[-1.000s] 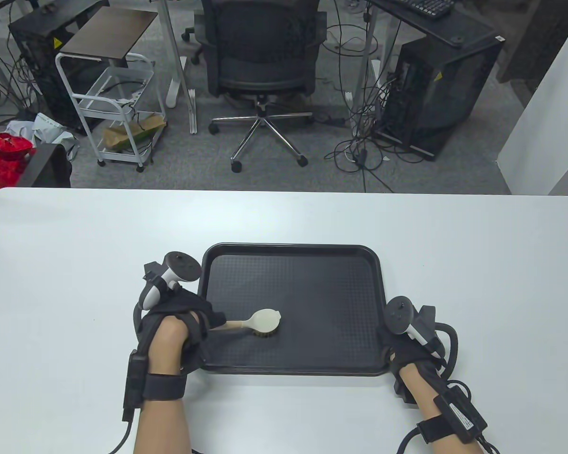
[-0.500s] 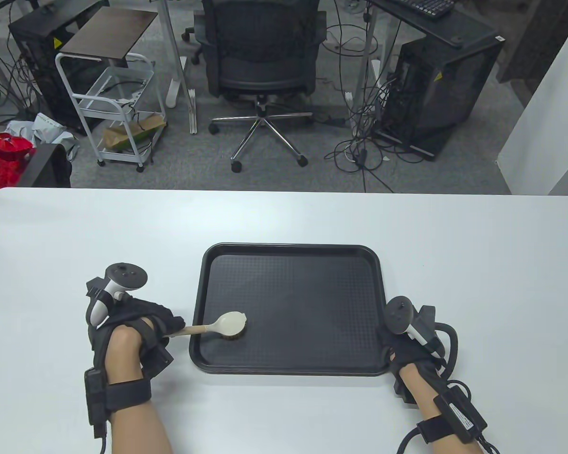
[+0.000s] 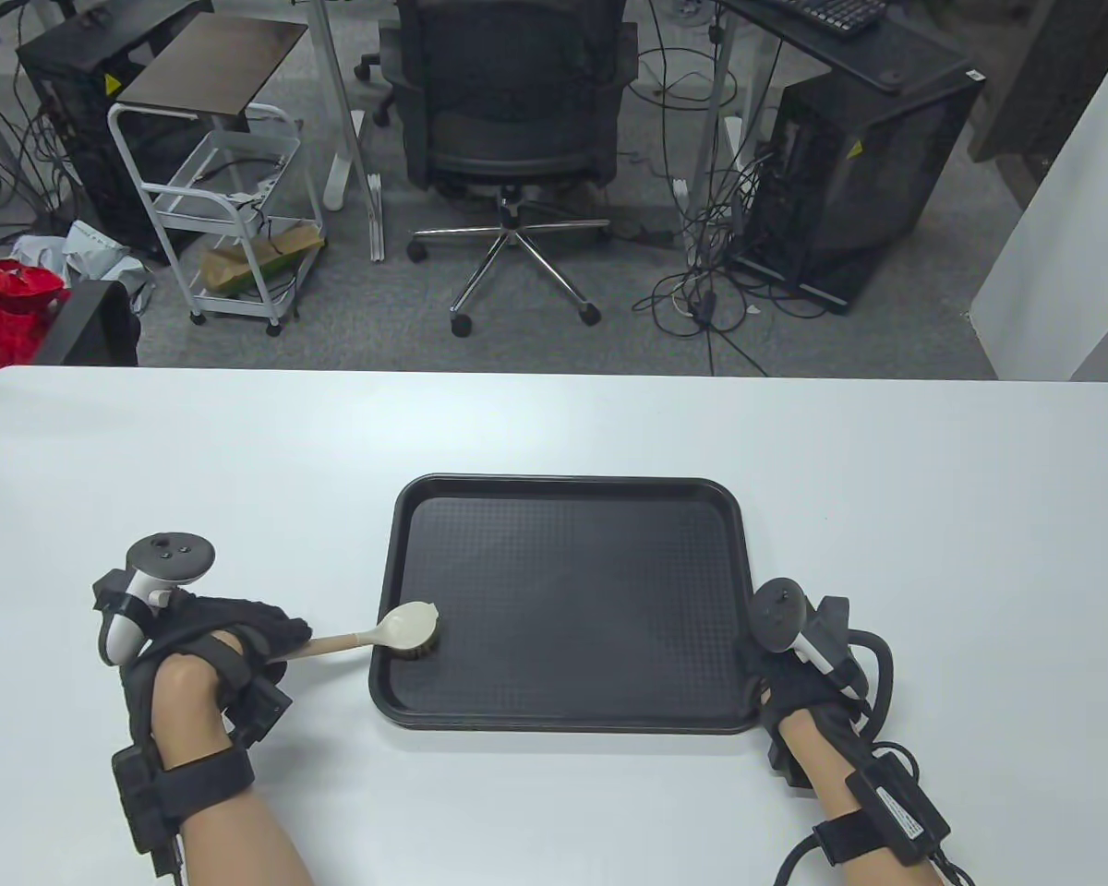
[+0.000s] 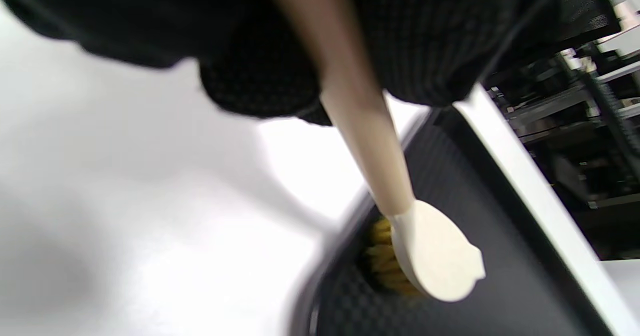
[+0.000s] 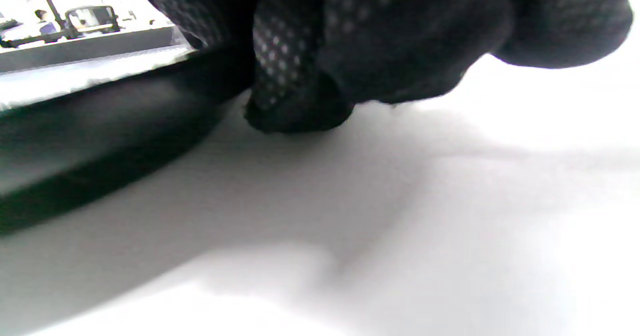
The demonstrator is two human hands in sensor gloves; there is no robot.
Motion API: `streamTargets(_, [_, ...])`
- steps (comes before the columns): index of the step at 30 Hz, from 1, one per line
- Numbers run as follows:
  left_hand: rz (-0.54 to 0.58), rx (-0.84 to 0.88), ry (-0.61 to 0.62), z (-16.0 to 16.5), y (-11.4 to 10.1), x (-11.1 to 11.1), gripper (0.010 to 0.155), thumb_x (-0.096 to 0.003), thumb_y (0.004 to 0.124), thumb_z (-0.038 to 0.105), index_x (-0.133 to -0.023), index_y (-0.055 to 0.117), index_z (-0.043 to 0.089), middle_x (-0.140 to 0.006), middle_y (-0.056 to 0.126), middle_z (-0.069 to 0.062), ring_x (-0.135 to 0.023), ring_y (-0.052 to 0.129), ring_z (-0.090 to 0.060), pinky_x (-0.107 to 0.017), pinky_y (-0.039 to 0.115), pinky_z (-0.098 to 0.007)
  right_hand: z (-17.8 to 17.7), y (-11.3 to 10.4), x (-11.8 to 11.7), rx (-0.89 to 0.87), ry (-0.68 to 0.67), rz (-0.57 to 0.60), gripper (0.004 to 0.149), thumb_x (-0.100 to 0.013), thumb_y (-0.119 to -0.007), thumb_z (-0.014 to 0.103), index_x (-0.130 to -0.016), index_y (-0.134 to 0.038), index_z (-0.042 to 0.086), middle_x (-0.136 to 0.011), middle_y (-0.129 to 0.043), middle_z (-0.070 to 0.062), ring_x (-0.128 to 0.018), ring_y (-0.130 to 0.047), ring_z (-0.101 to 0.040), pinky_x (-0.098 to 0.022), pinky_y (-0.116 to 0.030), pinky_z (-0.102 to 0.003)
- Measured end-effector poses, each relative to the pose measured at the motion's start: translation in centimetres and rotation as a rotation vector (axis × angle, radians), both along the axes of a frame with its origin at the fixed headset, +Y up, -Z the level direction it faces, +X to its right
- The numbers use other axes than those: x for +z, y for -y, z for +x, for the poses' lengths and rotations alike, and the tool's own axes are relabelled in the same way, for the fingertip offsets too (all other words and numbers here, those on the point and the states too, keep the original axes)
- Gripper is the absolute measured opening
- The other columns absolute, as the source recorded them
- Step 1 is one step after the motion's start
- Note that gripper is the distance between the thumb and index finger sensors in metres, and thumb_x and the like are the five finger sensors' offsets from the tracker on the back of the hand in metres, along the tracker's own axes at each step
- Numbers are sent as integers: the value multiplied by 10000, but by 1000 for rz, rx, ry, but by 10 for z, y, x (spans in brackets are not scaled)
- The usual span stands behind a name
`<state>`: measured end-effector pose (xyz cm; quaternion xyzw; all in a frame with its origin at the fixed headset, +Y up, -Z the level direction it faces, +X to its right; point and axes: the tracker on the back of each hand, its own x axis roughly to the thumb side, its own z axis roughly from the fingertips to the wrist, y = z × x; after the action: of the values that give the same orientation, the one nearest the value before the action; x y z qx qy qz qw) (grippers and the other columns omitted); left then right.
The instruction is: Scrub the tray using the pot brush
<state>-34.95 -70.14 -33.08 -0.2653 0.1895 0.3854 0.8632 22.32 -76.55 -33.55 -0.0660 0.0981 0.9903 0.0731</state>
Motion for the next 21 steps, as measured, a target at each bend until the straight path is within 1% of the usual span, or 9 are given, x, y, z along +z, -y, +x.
streamTargets(4, [113, 81, 104, 27, -13, -11, 516, -382, 890, 482, -754, 928, 126, -538, 1021, -61, -126, 989, -200, -383, 853, -480, 0, 0, 0, 2, 0, 1, 579, -472, -771, 374, -950, -633, 77, -388, -1003, -48, -178, -957, -256, -288, -831, -473])
streamTargets(7, [159, 183, 236, 64, -13, -25, 530, -392, 870, 495, -766, 909, 121, -540, 1020, -54, -122, 989, -181, -378, 858, -471, 0, 0, 0, 5, 0, 2, 579, -472, -770, 375, -950, -632, 79, -387, -1004, -47, -178, -957, -255, -287, -831, -473])
streamTargets(8, [168, 204, 293, 81, -13, -30, 536, -397, 863, 494, -770, 900, 111, -541, 1018, -55, -121, 988, -182, -377, 856, -473, 0, 0, 0, 5, 1, 3, 580, -472, -770, 374, -951, -631, 78, -387, -1004, -47, -178, -957, -255, -288, -831, -473])
streamTargets(11, [200, 218, 414, 121, -17, -37, 546, -403, 848, 505, -769, 888, 102, -529, 1019, -49, -105, 981, -166, -366, 864, -462, 0, 0, 0, 4, 0, 2, 579, -473, -770, 374, -950, -633, 78, -387, -1003, -47, -178, -957, -255, -287, -831, -472])
streamTargets(12, [212, 234, 475, 142, -18, -40, 545, -404, 844, 511, -770, 887, 109, -529, 1019, -41, -104, 980, -159, -365, 867, -456, 0, 0, 0, 2, 0, 1, 579, -472, -770, 375, -951, -632, 79, -387, -1004, -48, -178, -957, -256, -287, -831, -473])
streamTargets(13, [212, 250, 504, 158, -19, -41, 547, -405, 842, 509, -772, 884, 106, -529, 1018, -44, -105, 979, -162, -366, 865, -459, 0, 0, 0, 0, 0, 1, 579, -472, -770, 375, -951, -632, 80, -388, -1003, -46, -178, -957, -255, -288, -831, -473])
streamTargets(15, [198, 228, 555, 187, -19, -41, 546, -405, 843, 506, -773, 884, 105, -532, 1017, -46, -108, 979, -168, -369, 862, -463, 0, 0, 0, 2, 0, 2, 581, -472, -770, 375, -951, -632, 78, -387, -1004, -47, -177, -957, -255, -287, -831, -473])
streamTargets(17, [202, 136, 588, 215, -17, -39, 548, -402, 840, 508, -772, 884, 106, -531, 1017, -45, -107, 981, -168, -368, 863, -463, -1, 0, 0, 5, 1, 3, 579, -472, -770, 375, -950, -633, 79, -387, -1004, -46, -178, -957, -255, -287, -831, -473])
streamTargets(21, [212, 43, 641, 253, -12, -35, 552, -402, 829, 510, -774, 879, 106, -534, 1017, -39, -110, 984, -165, -369, 865, -461, 0, 0, 0, 4, 1, 3, 580, -472, -770, 375, -951, -632, 79, -387, -1004, -47, -178, -957, -255, -287, -831, -472])
